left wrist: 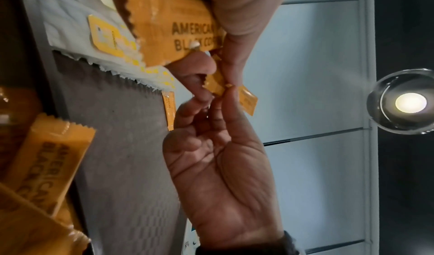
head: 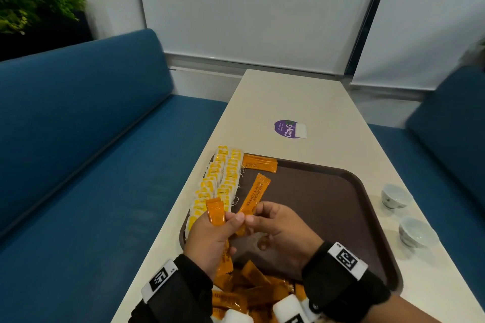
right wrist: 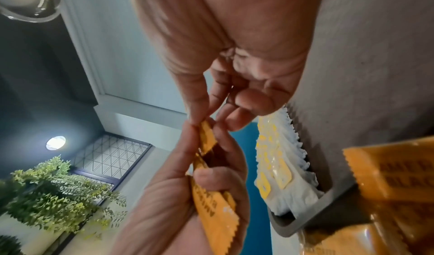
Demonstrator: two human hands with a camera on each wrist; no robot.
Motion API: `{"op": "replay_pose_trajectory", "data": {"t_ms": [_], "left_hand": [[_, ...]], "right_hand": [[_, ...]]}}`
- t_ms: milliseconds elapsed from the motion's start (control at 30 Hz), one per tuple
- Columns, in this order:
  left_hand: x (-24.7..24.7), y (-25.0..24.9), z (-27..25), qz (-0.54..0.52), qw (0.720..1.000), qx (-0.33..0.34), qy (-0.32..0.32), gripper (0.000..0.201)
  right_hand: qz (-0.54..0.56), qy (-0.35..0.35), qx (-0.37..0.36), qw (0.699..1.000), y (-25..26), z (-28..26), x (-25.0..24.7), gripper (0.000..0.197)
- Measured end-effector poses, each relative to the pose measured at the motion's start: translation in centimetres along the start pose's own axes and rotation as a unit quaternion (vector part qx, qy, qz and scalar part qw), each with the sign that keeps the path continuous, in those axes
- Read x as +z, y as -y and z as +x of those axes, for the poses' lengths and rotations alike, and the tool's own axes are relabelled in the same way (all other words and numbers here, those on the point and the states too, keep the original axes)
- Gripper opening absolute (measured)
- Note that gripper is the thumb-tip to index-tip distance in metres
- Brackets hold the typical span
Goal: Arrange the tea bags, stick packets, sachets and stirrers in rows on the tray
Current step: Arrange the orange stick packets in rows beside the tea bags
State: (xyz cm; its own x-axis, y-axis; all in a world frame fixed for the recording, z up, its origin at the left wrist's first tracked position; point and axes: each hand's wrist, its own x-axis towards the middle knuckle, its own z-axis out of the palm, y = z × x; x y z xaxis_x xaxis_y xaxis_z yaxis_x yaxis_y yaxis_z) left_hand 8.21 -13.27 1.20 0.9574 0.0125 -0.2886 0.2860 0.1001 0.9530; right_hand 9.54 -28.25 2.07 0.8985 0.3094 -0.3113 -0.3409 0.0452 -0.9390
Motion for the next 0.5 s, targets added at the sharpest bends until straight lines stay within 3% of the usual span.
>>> {"op": "replay_pose_trajectory", "data": {"t_ms": [100,200,267,367,433,500], "left_hand": [[-0.2,0.1,0.1,-0.023,0.999,-0.035,0.010,0.024],[-0.4,0.0,0.2,-0.094,0.990,-0.104,-0.010,0.027],[-0.8,0.0,0.3,-0.131,0.981,-0.140,-0.017,0.028],[-1.2,0.2,0.4,-0.186,0.966,-0.180,-0.014,0.024],[-1.4,0.2,0.3,-0.214,0.958,-0.192,-0.009,0.023],[-1.5,0.4,0.4,-0.233,0.955,-0.185,-0.009,0.018]], "right_hand": [[0.021,-0.028,0.013,0.999,0.9,0.4,0.1,0.009],[-0.057,-0.091,0.007,0.994,2.5,2.7,-1.7,0.007],[-0.201,-0.148,-0.010,0.968,3.6,5.3,-4.1,0.002],[-0.353,-0.207,-0.005,0.912,4.7,9.2,-7.8,0.016],[-0.382,-0.218,0.028,0.898,5.0,11.2,-9.1,0.017],[-0.363,-0.221,0.067,0.903,4.9,13.0,-10.0,0.019]]}}
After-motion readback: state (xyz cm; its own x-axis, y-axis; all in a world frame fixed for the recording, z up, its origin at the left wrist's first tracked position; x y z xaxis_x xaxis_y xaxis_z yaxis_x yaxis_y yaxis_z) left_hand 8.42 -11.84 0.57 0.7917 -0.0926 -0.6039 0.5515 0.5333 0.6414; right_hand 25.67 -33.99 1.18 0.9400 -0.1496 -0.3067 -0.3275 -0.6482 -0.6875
